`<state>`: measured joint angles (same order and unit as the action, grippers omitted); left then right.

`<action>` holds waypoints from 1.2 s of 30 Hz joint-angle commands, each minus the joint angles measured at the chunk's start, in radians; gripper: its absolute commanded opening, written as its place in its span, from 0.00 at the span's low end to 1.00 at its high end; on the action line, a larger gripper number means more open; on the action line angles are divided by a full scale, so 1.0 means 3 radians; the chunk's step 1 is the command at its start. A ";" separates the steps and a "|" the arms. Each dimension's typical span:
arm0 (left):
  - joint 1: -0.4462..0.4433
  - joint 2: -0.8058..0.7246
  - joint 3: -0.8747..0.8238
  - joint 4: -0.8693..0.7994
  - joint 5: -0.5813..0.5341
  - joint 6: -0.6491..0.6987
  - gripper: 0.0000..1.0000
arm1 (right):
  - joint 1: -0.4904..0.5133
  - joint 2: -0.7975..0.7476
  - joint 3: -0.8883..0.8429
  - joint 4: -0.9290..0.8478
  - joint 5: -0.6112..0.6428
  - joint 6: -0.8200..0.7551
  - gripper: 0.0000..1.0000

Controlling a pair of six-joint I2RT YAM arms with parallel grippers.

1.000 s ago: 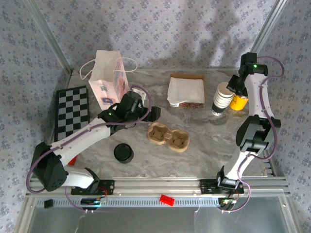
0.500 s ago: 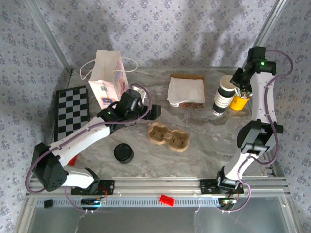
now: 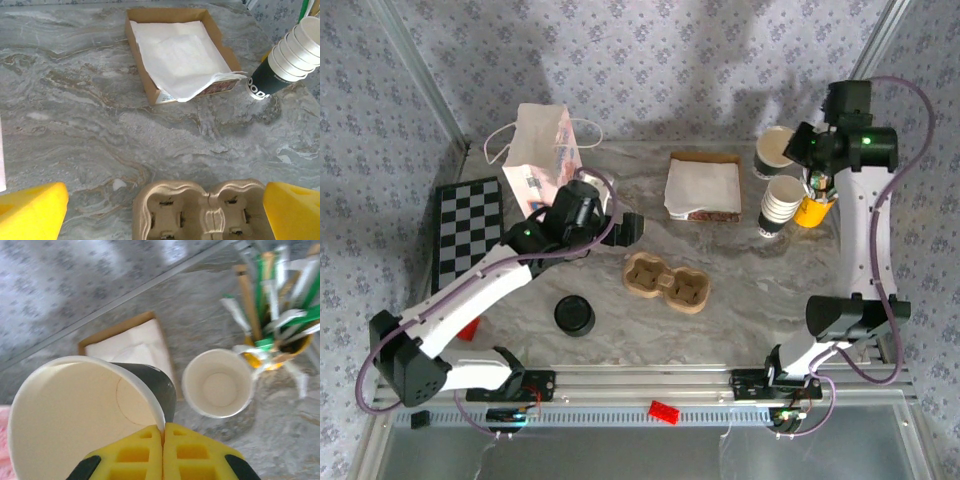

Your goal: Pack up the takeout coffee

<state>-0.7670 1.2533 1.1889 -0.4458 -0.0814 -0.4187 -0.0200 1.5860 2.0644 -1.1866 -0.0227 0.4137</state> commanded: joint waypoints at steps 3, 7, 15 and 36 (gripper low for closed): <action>-0.0015 -0.0215 0.0044 -0.0328 -0.0169 -0.0004 1.00 | 0.0453 -0.0092 -0.0238 -0.0009 -0.0070 0.0154 0.08; -0.0013 -0.0299 -0.0068 -0.0350 -0.0208 -0.0060 1.00 | 0.0873 -0.0103 -0.0716 0.0321 -0.0098 0.0277 0.08; -0.0014 -0.0310 -0.0188 -0.0356 -0.0255 -0.0179 1.00 | 0.1299 -0.0005 -0.1620 0.0923 -0.0148 0.0426 0.07; 0.0020 -0.0242 -0.0305 -0.0221 -0.0399 -0.0302 1.00 | 0.1559 0.0451 -0.2365 0.1750 0.0036 0.0340 0.08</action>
<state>-0.7658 1.1744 1.0954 -0.5220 -0.1810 -0.4988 0.4458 1.7134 1.3636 -0.6746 -0.0395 0.5312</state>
